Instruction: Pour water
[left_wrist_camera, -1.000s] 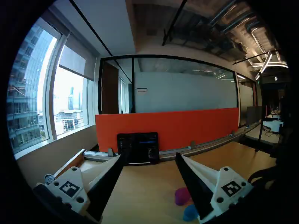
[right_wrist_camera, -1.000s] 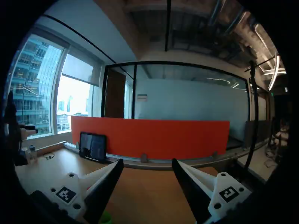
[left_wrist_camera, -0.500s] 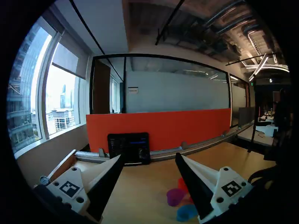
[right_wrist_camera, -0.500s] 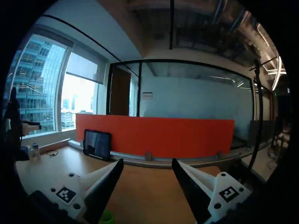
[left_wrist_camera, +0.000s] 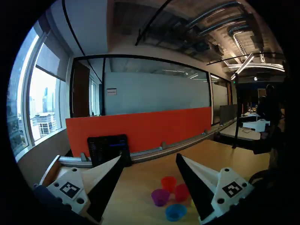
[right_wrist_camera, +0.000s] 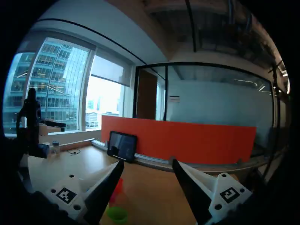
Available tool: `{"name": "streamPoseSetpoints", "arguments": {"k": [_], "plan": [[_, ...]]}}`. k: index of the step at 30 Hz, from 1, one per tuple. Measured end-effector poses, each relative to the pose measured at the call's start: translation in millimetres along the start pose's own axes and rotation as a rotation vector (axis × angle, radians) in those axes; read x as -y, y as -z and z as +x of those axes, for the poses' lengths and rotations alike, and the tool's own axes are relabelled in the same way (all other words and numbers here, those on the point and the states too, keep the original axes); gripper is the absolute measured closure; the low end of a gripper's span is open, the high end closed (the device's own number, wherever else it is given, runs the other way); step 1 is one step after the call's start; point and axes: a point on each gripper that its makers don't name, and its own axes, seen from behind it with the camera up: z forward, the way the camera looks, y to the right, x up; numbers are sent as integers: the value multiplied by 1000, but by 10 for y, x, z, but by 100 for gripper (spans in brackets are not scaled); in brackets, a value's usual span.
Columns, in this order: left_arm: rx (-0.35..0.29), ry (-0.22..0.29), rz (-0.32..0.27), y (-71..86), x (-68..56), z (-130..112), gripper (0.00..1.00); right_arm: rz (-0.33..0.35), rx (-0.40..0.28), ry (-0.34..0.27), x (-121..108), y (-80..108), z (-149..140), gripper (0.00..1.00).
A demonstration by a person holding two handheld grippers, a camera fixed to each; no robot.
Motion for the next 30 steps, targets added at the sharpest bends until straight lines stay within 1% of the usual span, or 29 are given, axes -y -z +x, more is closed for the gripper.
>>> {"name": "streamPoseSetpoints", "arguments": {"k": [2,5,10,14,17,26,30], "plan": [[-4,-6,-22,-4,-45,-7,0,34,5,-1,79,3,1,0],[-9,-24,-44,-8,-92,-18,0,67,12,-9,146,-12,-2,0],[-6,-53,-75,-2,-164,-54,1,102,33,1,209,-28,-66,0],[6,-59,-109,2,-231,-124,1,125,63,11,259,-34,-169,0],[22,-62,-133,-2,-271,-220,0,146,85,14,296,-34,-236,0],[91,-90,-171,-34,-326,-583,0,189,161,48,374,-18,-531,0],[114,-86,-197,-42,-378,-731,1,213,199,60,435,-26,-683,0]]}}
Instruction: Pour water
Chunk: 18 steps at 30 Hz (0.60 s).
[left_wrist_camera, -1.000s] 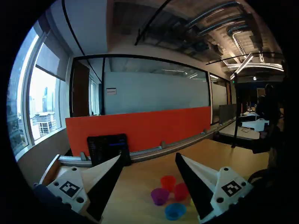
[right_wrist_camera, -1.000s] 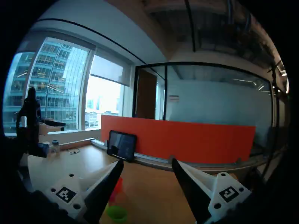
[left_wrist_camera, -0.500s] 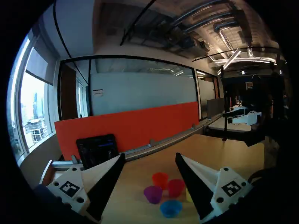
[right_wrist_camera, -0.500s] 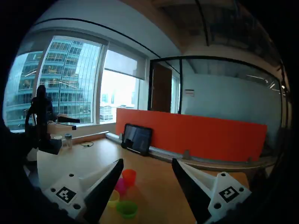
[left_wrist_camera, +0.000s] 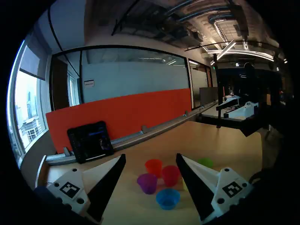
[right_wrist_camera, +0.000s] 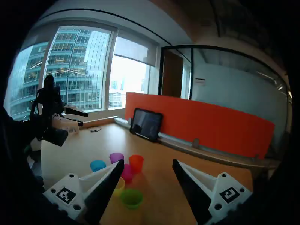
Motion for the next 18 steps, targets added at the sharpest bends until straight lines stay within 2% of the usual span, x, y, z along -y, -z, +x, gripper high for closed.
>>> {"name": "streamPoseSetpoints", "arguments": {"k": [8,18], "plan": [[55,7,-46,-79,-122,-319,0,35,61,23,102,-113,-262,0],[125,27,-83,-177,-198,-743,1,73,143,20,154,-237,-657,0]]}}
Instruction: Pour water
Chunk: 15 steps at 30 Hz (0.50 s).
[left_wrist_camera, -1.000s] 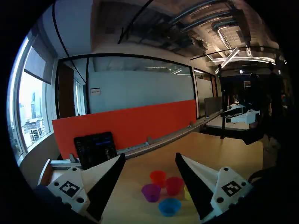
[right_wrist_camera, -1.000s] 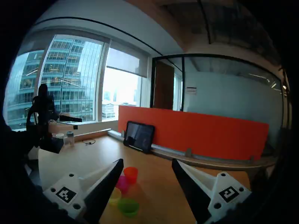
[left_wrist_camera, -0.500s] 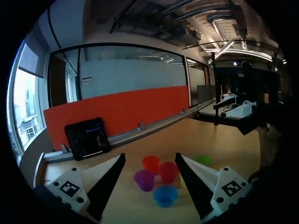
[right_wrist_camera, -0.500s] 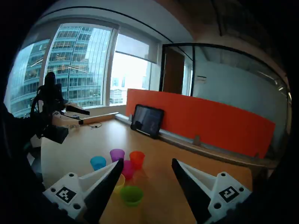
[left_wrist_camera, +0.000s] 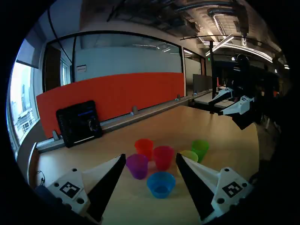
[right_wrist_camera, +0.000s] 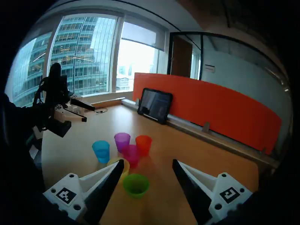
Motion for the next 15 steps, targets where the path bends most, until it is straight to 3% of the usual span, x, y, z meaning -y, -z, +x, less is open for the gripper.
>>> {"name": "streamPoseSetpoints", "arguments": {"k": [15], "plan": [[127,20,-50,-146,-142,-685,0,49,116,5,85,-275,-656,0]]}}
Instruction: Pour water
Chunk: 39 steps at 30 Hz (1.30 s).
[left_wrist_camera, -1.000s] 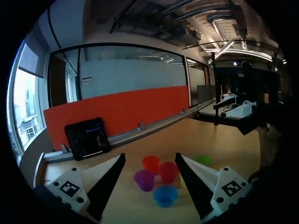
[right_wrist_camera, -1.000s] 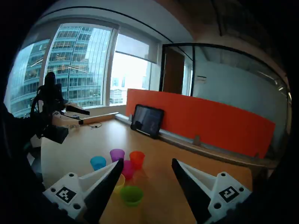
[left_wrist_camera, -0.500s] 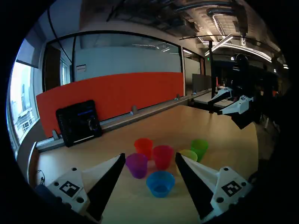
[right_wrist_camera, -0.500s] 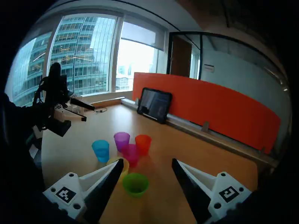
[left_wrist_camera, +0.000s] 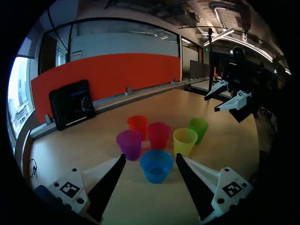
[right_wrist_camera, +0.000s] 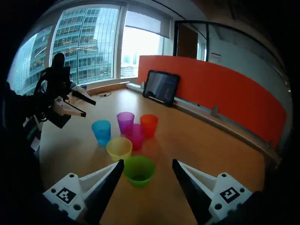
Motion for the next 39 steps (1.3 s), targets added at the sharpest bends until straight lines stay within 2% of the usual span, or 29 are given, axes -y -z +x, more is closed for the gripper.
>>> {"name": "streamPoseSetpoints", "arguments": {"k": [8,20,29,39], "plan": [[68,-5,-24,-86,-51,-315,0,30,58,1,69,-117,-316,0],[135,11,-62,-235,-100,-625,0,62,117,-2,145,-305,-649,0],[156,12,-83,-404,-127,-687,0,80,140,0,194,-500,-762,0],[143,5,-101,-575,-135,-627,0,91,135,-4,210,-655,-718,0]]}}
